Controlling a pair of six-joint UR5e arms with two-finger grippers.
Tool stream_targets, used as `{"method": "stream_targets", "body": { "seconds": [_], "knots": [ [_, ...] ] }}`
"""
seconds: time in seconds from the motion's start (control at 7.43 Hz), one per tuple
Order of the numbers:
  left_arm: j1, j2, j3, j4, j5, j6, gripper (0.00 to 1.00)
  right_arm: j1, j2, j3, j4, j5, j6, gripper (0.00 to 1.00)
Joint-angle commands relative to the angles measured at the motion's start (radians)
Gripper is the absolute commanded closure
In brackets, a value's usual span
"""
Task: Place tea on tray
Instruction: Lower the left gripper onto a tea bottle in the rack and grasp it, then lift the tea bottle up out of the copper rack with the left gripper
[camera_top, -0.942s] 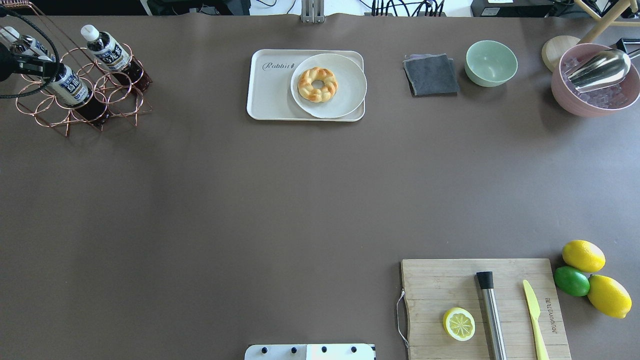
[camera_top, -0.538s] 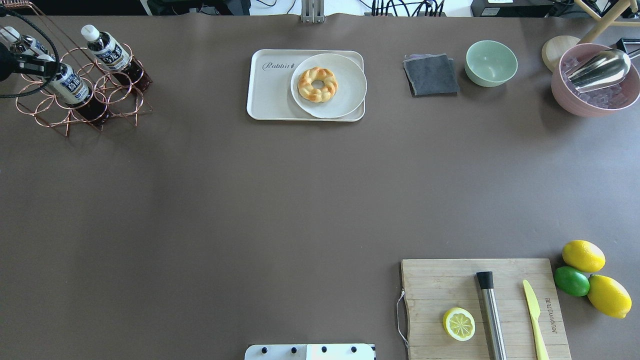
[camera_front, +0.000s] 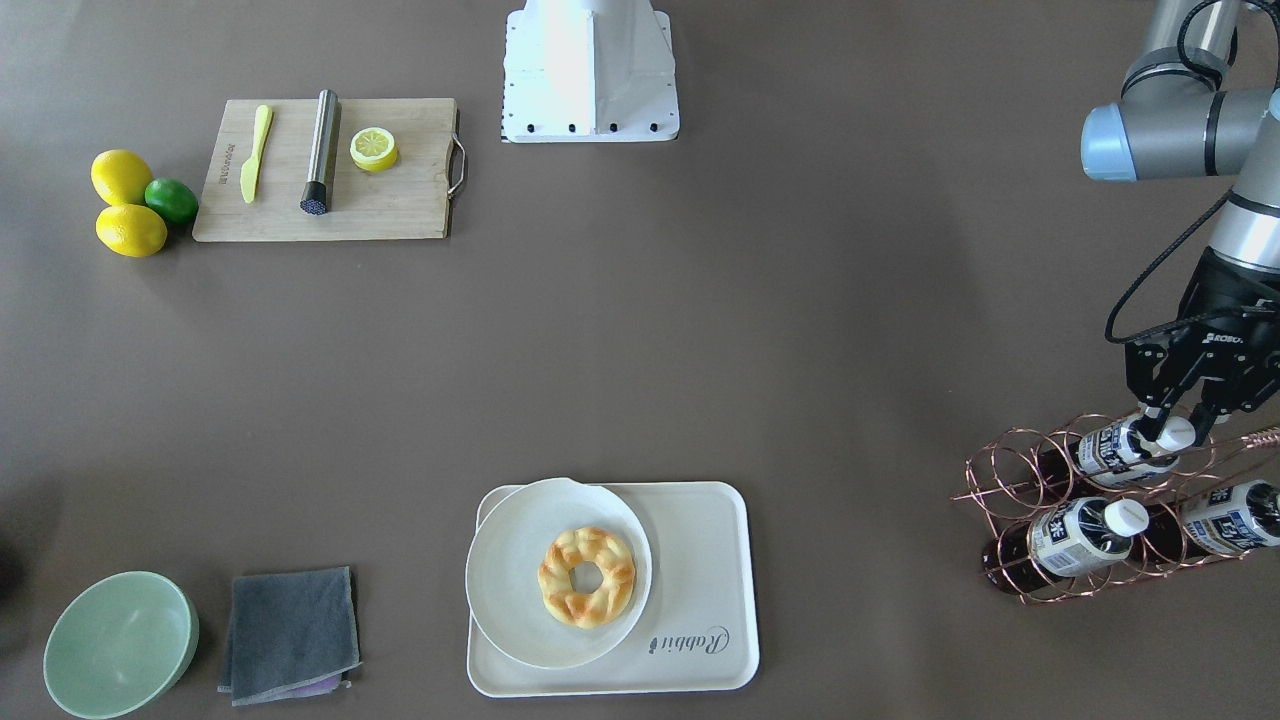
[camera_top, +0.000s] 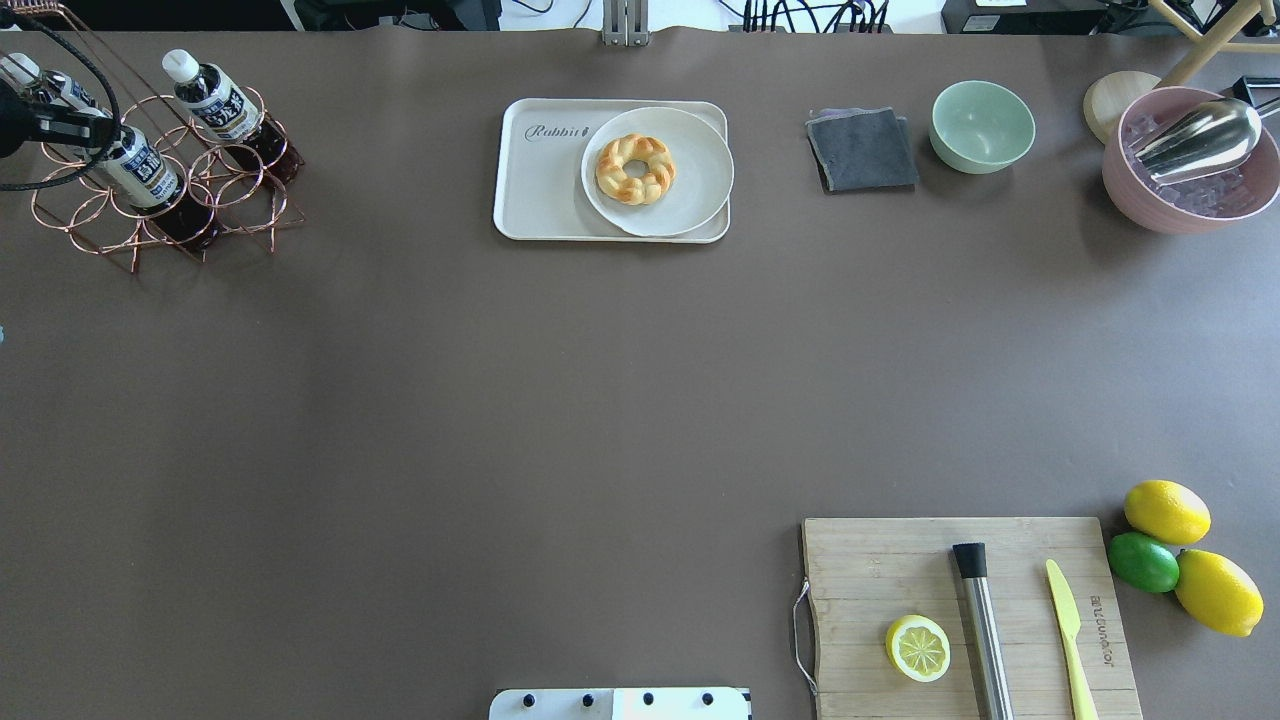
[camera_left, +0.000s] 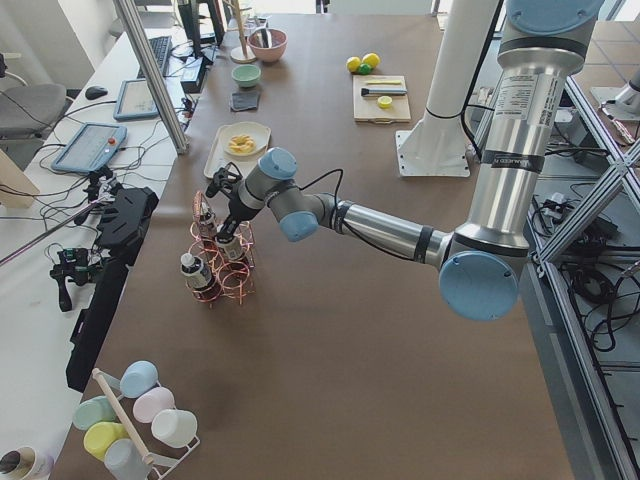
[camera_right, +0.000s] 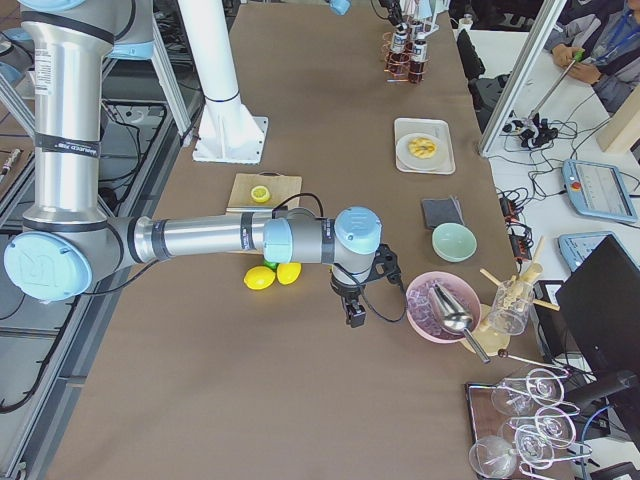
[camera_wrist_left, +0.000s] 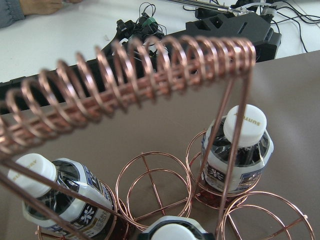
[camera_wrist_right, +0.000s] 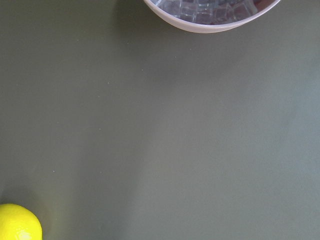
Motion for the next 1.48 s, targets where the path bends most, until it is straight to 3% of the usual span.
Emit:
{"method": "stream_targets", "body": {
  "seconds": [0.0,0.13,0.54,0.81,1.08,1.35],
  "knots": [
    [-0.004,-0.009,0.009,0.0,0.0,-0.002,0.86,0.0,0.0,0.0,0.0,-0.001,0.0,0.0],
    [-0.016,-0.015,0.009,0.0,0.0,-0.01,1.0,0.0,0.0,0.0,0.0,0.001,0.001,0.0],
    [-0.072,-0.044,-0.008,0.009,-0.02,-0.013,1.0,0.0,-0.002,-0.002,0.0,0.001,0.001,0.0],
    [-0.135,-0.041,-0.047,0.012,-0.095,-0.015,1.0,0.0,-0.002,-0.003,0.0,0.001,0.001,0.0],
    [-0.183,-0.02,-0.148,0.096,-0.147,-0.015,1.0,-0.002,-0.003,-0.003,0.0,0.002,0.001,0.0],
    [-0.185,0.054,-0.219,0.096,-0.146,-0.015,1.0,-0.003,-0.011,0.003,0.0,0.004,0.003,0.0]
  ]
}}
